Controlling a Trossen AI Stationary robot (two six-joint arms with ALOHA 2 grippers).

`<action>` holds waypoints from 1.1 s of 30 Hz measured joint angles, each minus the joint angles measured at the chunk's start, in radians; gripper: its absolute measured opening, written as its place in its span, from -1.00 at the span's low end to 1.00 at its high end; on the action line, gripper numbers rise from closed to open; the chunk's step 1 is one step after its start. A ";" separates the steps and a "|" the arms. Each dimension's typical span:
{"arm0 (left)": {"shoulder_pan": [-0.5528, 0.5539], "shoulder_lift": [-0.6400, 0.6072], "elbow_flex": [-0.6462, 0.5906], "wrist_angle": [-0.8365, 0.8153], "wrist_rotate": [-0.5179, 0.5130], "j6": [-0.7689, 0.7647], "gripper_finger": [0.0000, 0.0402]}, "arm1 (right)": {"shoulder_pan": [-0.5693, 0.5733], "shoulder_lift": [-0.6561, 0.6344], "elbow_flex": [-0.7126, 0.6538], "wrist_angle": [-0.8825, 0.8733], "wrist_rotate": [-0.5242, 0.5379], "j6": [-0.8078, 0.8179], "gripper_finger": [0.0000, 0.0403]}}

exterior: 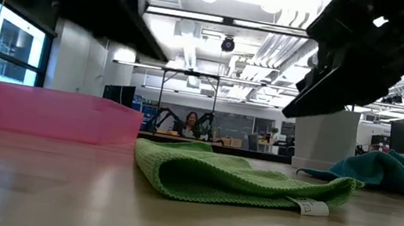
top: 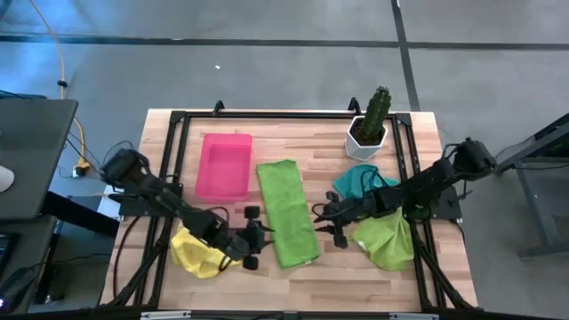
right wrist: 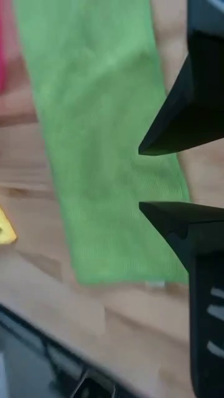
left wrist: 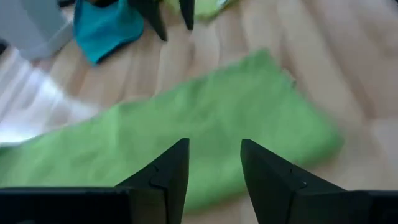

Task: Roll microfiber towels into tight, uniform cylinder then place into a basket
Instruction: Roll the green microfiber cloth

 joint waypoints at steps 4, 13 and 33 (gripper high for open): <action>-0.002 0.068 0.037 0.031 0.095 -0.069 -0.33 | 0.019 0.011 0.018 0.001 -0.063 0.069 -0.39; 0.030 0.101 0.047 0.086 0.276 -0.107 -0.34 | 0.096 0.067 0.027 0.083 -0.077 0.024 -0.39; -0.023 0.100 0.055 0.123 0.315 -0.215 -0.33 | 0.191 0.126 0.148 -0.111 0.049 -0.165 -0.15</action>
